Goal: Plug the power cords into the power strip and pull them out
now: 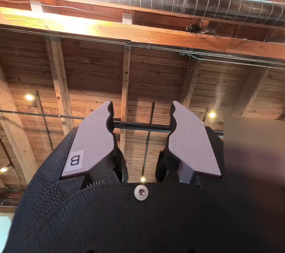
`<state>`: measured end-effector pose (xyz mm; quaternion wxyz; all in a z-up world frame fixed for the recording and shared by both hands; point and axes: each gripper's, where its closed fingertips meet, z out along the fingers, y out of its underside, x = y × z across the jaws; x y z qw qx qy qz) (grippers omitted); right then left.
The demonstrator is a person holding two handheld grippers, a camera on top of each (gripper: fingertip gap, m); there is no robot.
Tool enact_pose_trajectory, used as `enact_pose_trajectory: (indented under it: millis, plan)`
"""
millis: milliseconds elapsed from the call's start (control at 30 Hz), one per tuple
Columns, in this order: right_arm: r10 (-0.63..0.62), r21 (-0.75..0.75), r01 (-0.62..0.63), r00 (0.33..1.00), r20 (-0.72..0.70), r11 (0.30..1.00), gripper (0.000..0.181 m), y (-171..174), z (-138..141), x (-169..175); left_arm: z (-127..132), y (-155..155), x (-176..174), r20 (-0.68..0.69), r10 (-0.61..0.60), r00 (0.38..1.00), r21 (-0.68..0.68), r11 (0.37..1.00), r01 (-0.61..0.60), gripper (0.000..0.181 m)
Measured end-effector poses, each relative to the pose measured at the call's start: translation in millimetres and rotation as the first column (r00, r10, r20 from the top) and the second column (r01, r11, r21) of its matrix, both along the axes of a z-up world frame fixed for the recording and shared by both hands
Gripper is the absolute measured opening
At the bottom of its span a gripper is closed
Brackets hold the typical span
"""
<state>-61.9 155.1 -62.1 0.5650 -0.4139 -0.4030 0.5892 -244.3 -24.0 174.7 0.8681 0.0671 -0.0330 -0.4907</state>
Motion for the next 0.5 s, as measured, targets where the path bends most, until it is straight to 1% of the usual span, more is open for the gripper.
enact_pose_trajectory:
  millis: [67, 133, 233, 333, 400, 500]
  plan:
    - [0.001, -0.002, -0.001, 1.000, -0.021, 1.000, 0.102, 0.0, 3.1, 3.2, -2.2, 6.9, 0.8, -0.003, 0.045, 0.999, -0.046, 0.998, -0.045, 0.070]
    - [0.015, -0.043, -0.017, 0.998, -0.061, 0.999, 0.097, 1.1, 7.7, 8.2, -5.1, 11.9, 2.1, -0.018, 0.096, 0.995, -0.081, 0.992, -0.097, 0.070]
    - [0.051, -0.111, -0.070, 0.985, -0.167, 0.991, 0.091, 0.6, 18.3, 20.7, -11.4, 15.3, 2.5, -0.024, 0.140, 0.990, -0.115, 0.983, -0.142, 0.069]
    - [0.081, -0.106, -0.111, 0.963, -0.257, 0.988, 0.090, -3.3, 29.3, 34.6, -15.7, 13.7, 3.9, -0.020, 0.162, 0.987, -0.122, 0.979, -0.163, 0.069]
    - [0.065, -0.064, -0.085, 0.961, -0.267, 0.994, 0.085, -1.4, 24.0, 36.2, -17.5, 13.4, 6.3, -0.041, 0.204, 0.978, -0.137, 0.968, -0.208, 0.069]
    - [0.104, -0.095, -0.134, 0.957, -0.272, 0.986, 0.089, -1.7, 22.0, 36.2, -16.5, 15.4, 11.4, -0.111, 0.275, 0.955, -0.176, 0.940, -0.291, 0.070]
